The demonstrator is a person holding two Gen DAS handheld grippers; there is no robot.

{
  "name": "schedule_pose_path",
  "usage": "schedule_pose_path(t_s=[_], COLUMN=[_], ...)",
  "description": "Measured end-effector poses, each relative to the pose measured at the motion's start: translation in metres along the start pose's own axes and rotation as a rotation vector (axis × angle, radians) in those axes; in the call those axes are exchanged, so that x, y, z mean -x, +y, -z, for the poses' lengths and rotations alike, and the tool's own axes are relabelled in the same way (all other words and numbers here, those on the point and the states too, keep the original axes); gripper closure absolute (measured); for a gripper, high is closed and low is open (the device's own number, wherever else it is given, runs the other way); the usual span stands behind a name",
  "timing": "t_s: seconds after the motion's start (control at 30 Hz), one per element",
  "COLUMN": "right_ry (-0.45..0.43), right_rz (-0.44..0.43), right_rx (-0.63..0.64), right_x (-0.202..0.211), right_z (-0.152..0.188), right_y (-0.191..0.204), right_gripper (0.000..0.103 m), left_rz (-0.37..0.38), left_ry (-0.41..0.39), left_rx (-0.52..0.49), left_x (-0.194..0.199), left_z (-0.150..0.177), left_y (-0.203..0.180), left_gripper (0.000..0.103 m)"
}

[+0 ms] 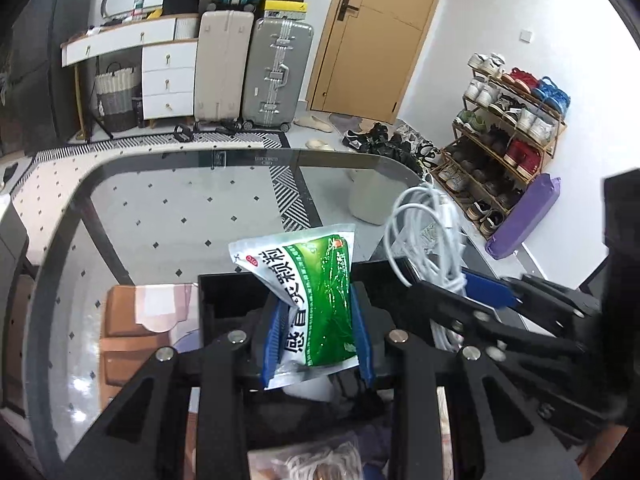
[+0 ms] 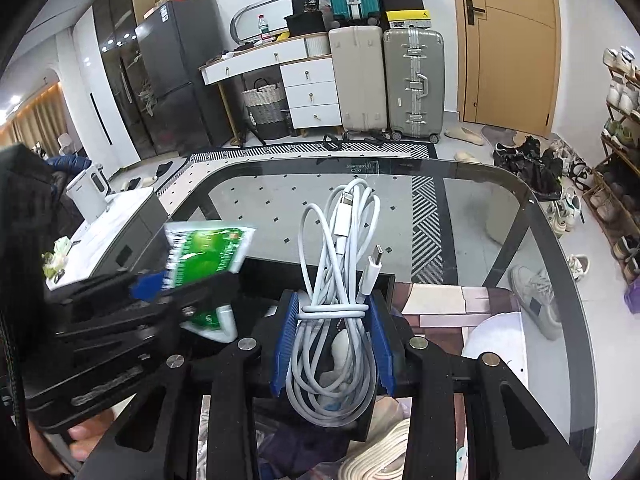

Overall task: Organize soft objects
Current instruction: 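Carry the packet and cable over the black box and lower them inside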

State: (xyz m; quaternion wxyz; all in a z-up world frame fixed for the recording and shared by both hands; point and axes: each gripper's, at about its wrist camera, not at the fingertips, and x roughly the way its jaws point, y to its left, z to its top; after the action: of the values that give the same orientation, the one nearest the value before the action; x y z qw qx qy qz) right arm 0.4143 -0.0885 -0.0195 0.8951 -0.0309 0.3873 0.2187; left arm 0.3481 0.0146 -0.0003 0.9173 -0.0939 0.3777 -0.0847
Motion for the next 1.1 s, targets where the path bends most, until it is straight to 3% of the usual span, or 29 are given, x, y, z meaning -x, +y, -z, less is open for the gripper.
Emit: schedule_pose_path(t_s=[0.63,1.1], right_ry=[0.109,0.127], right_rz=[-0.055,-0.079], right_rx=[0.097,0.099], right_x=[-0.037,-0.035], right_z=[0.027,0.031], right_y=[0.003,0.004], right_gripper=[0.068,0.068], left_rz=[-0.052,-0.064], left_ry=[0.105,0.11], left_rx=[-0.064,-0.087], left_x=[-0.025,-0.018], left_z=[0.035,0.043], left_y=[0.004,-0.003], left_gripper=[0.073,0.073])
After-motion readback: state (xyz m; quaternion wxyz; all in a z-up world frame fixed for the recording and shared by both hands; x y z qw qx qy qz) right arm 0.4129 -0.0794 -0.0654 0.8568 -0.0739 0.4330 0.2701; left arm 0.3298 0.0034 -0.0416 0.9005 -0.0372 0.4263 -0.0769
